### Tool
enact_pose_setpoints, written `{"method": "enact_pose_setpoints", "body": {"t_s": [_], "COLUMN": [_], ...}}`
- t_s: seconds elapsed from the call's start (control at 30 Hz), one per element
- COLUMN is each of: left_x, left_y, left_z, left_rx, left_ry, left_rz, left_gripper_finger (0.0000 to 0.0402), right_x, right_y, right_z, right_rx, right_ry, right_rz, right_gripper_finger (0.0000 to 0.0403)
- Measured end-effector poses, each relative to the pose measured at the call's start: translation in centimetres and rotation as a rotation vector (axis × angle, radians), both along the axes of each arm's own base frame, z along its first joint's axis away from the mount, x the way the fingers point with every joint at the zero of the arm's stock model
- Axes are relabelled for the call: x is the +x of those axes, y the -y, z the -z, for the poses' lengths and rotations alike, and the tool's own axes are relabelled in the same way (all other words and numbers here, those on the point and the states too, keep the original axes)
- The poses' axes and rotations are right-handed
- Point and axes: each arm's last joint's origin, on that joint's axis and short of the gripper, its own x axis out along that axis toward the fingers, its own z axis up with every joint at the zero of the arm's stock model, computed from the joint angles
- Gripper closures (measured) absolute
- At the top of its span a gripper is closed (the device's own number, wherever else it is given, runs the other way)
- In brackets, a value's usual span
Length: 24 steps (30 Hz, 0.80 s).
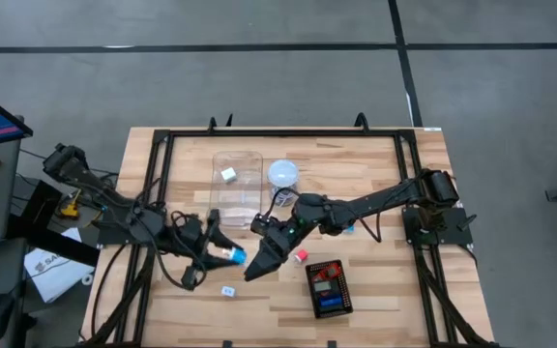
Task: Pick & Place Office items
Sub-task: Put the top blue charger adapter into the transparent bin
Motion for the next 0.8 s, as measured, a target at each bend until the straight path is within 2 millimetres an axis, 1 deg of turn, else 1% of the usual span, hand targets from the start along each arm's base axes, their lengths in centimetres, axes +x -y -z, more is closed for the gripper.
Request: {"method": "enact_pose_setpoints", "body": {"t_s": [0.1,0.27,0.4,0.5,0.6,0.73,0.8], "left_x": [-1.7,-4.8,-6.3,-6.9,-7.1,-7.1,-6.9], "left_y": [-0.9,-2.1,-2.6,-2.7,-2.8,-3.0,-3.2], "left_z": [0.0,0.2,1.2,2.2,3.2,3.9,4.2], "left_rx": [0.034,0.020,0.008,-0.007,-0.029,-0.045,-0.053], "left_ry": [-0.077,-0.181,-0.265,-0.340,-0.408,-0.443,-0.457], "left_rz": [-0.110,-0.275,-0.359,-0.390,-0.424,-0.481,-0.509], "left_gripper_finger": [0.0267,0.0267,0.0267,0.0267,0.0267,0.0267,0.0267], "right_x": [0.1,-0.2,-1.4,-3.2,-5.6,-9.3,-11.4], "right_y": [0.1,0.2,0.8,1.5,2.3,3.5,4.1], "right_z": [0.8,1.3,1.3,1.1,0.2,-1.6,-2.2], "right_rx": [-0.044,-0.130,-0.252,-0.384,-0.506,-0.632,-0.675], "right_ry": [-0.055,-0.125,-0.222,-0.344,-0.450,-0.567,-0.618], "right_rz": [0.004,0.009,0.021,0.069,0.122,0.199,0.246], "right_gripper_finger": [0.0148,0.0147,0.0147,0.0147,0.0147,0.0147,0.0147]}}
